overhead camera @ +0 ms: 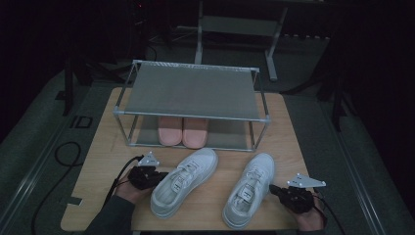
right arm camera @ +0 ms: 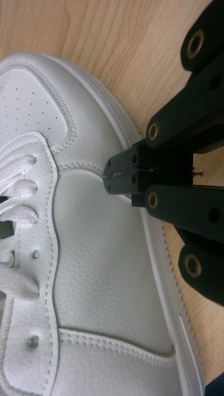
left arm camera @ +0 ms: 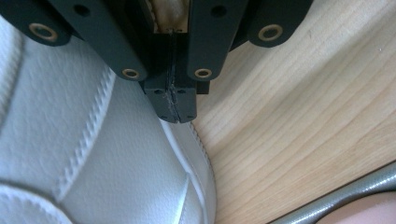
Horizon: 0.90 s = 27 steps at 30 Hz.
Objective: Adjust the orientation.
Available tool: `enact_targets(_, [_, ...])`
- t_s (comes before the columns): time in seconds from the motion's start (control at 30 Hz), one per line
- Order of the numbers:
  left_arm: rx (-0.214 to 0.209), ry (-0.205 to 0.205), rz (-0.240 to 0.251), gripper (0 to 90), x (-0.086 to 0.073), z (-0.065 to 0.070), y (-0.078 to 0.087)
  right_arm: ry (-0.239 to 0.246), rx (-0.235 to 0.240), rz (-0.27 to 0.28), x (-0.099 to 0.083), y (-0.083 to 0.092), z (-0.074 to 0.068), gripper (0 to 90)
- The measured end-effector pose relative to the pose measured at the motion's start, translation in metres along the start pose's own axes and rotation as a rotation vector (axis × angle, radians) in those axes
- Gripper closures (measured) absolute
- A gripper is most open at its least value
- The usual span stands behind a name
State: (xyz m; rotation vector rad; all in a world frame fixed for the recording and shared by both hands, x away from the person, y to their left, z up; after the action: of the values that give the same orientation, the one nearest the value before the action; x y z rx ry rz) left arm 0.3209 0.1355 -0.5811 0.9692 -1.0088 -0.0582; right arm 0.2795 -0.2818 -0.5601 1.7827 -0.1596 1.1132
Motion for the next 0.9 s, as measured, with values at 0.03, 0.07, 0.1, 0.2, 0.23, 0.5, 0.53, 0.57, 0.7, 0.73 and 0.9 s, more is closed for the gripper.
enact_targets(0.03, [-0.006,-0.005,-0.001,89.6,0.003,0.002,-0.004,0.004,0.003,-0.001,0.000,-0.001,0.000,90.0])
enact_targets(0.07, [-0.010,-0.008,-0.001,89.6,0.005,0.004,-0.006,0.004,0.006,-0.001,0.000,-0.001,0.000,90.0])
enact_targets(0.1, [-0.012,-0.013,-0.001,89.6,0.006,0.006,-0.008,0.004,0.008,-0.002,0.000,-0.001,-0.001,90.0])
enact_targets(0.2, [-0.021,-0.026,-0.003,89.5,0.011,0.010,-0.013,0.009,0.009,-0.001,0.000,-0.001,-0.002,90.0])
enact_targets(0.23, [-0.030,-0.035,-0.003,89.5,0.016,0.013,-0.019,0.011,0.013,0.000,0.000,-0.001,-0.002,90.0])
enact_targets(0.5, [-0.046,-0.043,-0.003,89.6,0.032,0.021,-0.037,0.023,0.032,-0.003,0.000,-0.001,-0.007,90.0])
enact_targets(0.53, [-0.046,-0.043,-0.003,89.6,0.032,0.021,-0.037,0.023,0.033,-0.003,0.000,-0.001,-0.007,90.0])
enact_targets(0.57, [-0.052,-0.049,-0.003,89.6,0.034,0.023,-0.040,0.021,0.040,-0.003,0.000,0.000,-0.007,90.0])
enact_targets(0.7, [-0.076,-0.076,-0.008,89.6,0.043,0.032,-0.050,0.032,0.050,-0.003,0.001,-0.001,-0.011,90.0])
enact_targets(0.73, [-0.079,-0.076,-0.007,89.6,0.044,0.034,-0.052,0.032,0.050,-0.003,0.001,-0.001,-0.011,90.0])
enact_targets(0.9, [-0.096,-0.101,-0.008,89.7,0.053,0.043,-0.063,0.035,0.059,0.002,0.002,0.000,-0.014,90.0])
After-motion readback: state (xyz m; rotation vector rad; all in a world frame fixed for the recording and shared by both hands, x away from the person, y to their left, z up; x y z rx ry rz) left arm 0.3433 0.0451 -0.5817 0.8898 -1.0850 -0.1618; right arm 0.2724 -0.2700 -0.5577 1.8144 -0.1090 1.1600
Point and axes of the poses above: each handheld gripper's, and its own axes: y roughly backward along the jaws, x roughly out of its top, z roughly to its right, the point moved 6 cm from there along -y, roughly forward along the jaws
